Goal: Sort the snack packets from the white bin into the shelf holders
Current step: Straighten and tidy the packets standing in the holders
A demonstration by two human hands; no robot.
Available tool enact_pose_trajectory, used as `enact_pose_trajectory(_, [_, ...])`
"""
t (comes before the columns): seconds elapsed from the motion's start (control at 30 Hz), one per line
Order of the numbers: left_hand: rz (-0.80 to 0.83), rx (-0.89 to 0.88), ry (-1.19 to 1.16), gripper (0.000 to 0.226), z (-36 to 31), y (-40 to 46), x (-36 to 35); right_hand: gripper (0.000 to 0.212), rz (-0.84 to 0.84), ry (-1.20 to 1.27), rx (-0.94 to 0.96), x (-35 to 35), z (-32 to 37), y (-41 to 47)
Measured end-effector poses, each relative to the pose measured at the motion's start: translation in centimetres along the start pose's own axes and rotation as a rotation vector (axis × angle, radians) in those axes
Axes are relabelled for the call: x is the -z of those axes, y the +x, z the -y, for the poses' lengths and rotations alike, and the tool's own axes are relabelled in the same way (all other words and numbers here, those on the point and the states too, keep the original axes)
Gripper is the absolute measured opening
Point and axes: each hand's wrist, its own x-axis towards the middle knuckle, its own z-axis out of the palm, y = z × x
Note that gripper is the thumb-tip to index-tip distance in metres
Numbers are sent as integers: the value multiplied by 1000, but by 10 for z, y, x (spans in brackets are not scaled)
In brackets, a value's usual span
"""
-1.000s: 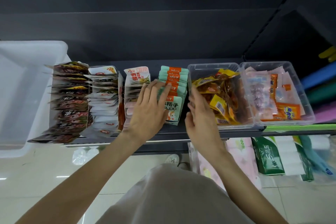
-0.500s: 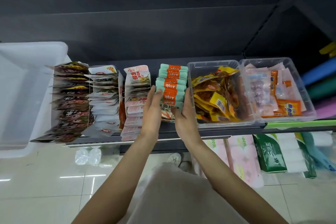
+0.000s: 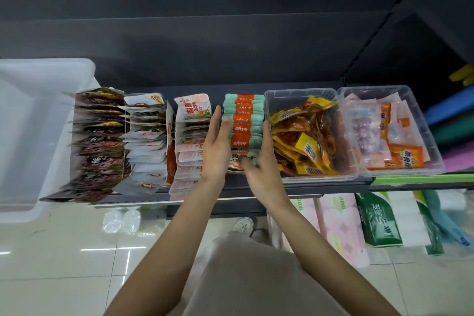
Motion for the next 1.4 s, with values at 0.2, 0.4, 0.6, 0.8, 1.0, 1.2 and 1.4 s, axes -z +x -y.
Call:
enact_pose_trajectory(0.2, [44,14,16,45,2,8,-1,81,3,38,13,4,10,12])
enact_pose_trajectory(0.4, [73,50,25,43,-4,14,-1,75,12,-248,45,10,23,32])
enact_pose_trajectory(0.6, [69,-11,15,46,-9,8,-2,68,101,-335,44,23,31,37])
enact_pose_trajectory(0.8, [80,-87,142,53,-15,11,0,53,-54,-625,291,40,43,64])
enact_pose_trajectory(1.0, [143,-143,259,65,-5,7,6,27,126,-1015,529,55,54,107])
enact_pose_trajectory(1.2, [267,-239,571,115,1,0,16,29,435,-1243,640,53,68,128])
enact_pose_trajectory(1.4, [300,-266,918,127,5,-1,17,35,666,-1308,533,44,76,134])
